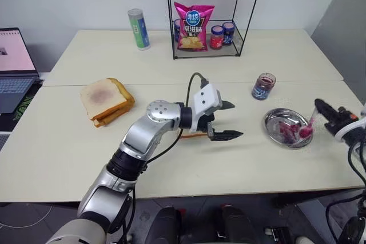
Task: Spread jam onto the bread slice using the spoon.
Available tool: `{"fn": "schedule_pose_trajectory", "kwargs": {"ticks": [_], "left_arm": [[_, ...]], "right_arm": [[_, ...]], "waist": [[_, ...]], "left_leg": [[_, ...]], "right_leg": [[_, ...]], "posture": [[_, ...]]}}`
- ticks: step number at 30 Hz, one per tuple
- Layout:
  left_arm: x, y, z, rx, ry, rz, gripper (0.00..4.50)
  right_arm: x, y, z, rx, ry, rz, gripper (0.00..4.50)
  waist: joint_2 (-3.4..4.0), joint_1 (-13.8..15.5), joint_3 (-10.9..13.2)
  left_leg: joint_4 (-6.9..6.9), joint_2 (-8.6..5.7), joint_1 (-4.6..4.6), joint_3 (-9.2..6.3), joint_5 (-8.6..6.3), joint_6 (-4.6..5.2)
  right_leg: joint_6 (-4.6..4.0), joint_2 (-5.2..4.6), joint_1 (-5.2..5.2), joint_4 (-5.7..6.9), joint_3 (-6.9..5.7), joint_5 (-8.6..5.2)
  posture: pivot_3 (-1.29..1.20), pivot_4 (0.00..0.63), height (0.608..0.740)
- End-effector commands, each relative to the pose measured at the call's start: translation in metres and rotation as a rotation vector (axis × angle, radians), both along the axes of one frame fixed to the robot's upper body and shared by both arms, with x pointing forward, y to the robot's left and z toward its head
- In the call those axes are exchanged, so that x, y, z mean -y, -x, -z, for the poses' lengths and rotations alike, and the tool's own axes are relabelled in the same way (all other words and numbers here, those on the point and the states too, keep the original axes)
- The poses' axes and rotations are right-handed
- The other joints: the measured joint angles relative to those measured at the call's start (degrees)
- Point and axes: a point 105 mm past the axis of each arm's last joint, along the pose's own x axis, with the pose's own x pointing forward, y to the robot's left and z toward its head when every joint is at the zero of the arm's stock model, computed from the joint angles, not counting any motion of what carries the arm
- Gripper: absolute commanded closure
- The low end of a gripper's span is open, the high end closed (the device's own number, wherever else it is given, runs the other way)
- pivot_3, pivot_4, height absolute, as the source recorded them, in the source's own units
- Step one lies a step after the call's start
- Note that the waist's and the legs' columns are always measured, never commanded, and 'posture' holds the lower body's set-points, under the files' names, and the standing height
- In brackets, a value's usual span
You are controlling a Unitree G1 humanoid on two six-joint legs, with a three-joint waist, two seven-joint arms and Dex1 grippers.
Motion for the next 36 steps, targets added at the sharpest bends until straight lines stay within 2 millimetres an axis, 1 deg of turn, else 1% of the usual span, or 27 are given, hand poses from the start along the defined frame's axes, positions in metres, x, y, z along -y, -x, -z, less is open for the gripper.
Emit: {"fn": "schedule_pose_trajectory", "kwargs": {"ticks": [1, 4, 6, 9, 11, 13, 18, 20, 23, 31, 36], "left_arm": [[-0.004, 0.001, -0.017, 0.031, 0.061, 0.0, 0.0], [-0.003, -0.004, -0.023, 0.029, 0.109, -0.035, 0.0], [-0.003, -0.008, -0.028, 0.023, 0.153, -0.067, 0.0], [-0.002, -0.011, -0.031, 0.016, 0.195, -0.095, 0.0], [-0.003, -0.014, -0.035, 0.012, 0.241, -0.137, 0.0], [-0.004, -0.019, -0.036, 0.011, 0.27, -0.188, 0.0], [-0.004, -0.021, -0.036, 0.0, 0.3, -0.244, 0.0], [-0.004, -0.02, -0.037, -0.001, 0.303, -0.252, 0.0], [-0.004, -0.019, -0.034, 0.005, 0.291, -0.262, 0.0], [-0.01, -0.02, -0.037, 0.014, 0.29, -0.306, 0.0], [-0.012, -0.019, -0.036, 0.014, 0.28, -0.323, 0.0]], "right_arm": [[-0.022, -0.002, -0.044, 0.111, 0.089, -0.021, 4.42], [-0.031, -0.011, -0.064, 0.153, 0.162, 0.02, 4.42], [-0.039, -0.024, -0.081, 0.193, 0.217, 0.063, 4.42], [-0.049, -0.037, -0.096, 0.238, 0.265, 0.096, 4.42], [-0.06, -0.054, -0.106, 0.278, 0.313, 0.132, 4.42], [-0.066, -0.07, -0.111, 0.308, 0.369, 0.176, 4.42], [-0.064, -0.102, -0.113, 0.349, 0.445, 0.274, 4.42], [-0.067, -0.112, -0.113, 0.362, 0.459, 0.283, 4.42], [-0.073, -0.126, -0.108, 0.364, 0.496, 0.287, 4.42], [-0.092, -0.142, -0.099, 0.368, 0.493, 0.251, 4.42], [-0.095, -0.146, -0.088, 0.35, 0.504, 0.248, 4.42]], "waist": [[0.0, 0.0, 0.0], [0.0, -0.13, 0.0], [0.0, -0.13, 0.0], [0.0, -0.09, 0.0], [0.0, -0.1, 0.0], [0.0, -0.34, 0.0], [0.0, -0.56, 0.0], [0.0, -0.62, 0.0], [0.0, -0.99, 0.0], [0.0, -1.19, 0.01], [0.0, -1.18, 0.01]], "left_leg": [[0.0, -0.01, -0.01, 0.0, 0.0, 0.0], [0.0, -0.04, -0.02, 0.08, 0.0, 0.01], [0.01, -0.04, -0.02, 0.08, 0.0, 0.01], [0.0, -0.04, -0.03, 0.07, 0.0, 0.01], [-0.01, -0.03, -0.08, 0.07, 0.0, 0.01], [0.0, -0.04, -0.07, 0.14, 0.0, 0.01], [0.0, -0.04, -0.07, 0.19, 0.0, 0.02], [0.0, -0.04, -0.06, 0.23, 0.0, 0.03], [-0.02, -0.03, -0.06, 0.31, -0.01, 0.04], [-0.04, 0.0, -0.02, 0.43, -0.01, 0.04], [-0.04, 0.0, -0.01, 0.44, -0.01, 0.04]], "right_leg": [[0.0, 0.0, -0.01, -0.01, 0.01, 0.0], [0.03, 0.0, -0.06, 0.0, 0.12, 0.02], [0.05, 0.0, -0.06, -0.01, 0.12, 0.03], [0.06, 0.01, -0.07, -0.01, 0.12, 0.04], [0.06, 0.04, -0.11, -0.02, 0.12, 0.04], [0.07, 0.04, -0.14, -0.02, 0.2, 0.04], [0.08, 0.03, -0.14, -0.03, 0.23, 0.07], [0.06, 0.02, -0.14, -0.03, 0.26, 0.08], [-0.19, 0.03, -0.17, -0.04, 0.34, 0.23], [-0.22, 0.03, -0.19, -0.01, 0.43, 0.25], [-0.23, 0.02, -0.19, -0.01, 0.45, 0.25]], "posture": [[0.0, 0.15, 0.74], [0.0, 0.15, 0.74], [0.0, 0.15, 0.74], [0.0, 0.15, 0.74], [0.0, 0.15, 0.74], [0.0, 0.15, 0.74], [0.0, 0.15, 0.74], [0.0, 0.15, 0.74], [0.0, 0.15, 0.74], [0.0, 0.15, 0.74], [0.0, 0.15, 0.74]]}}
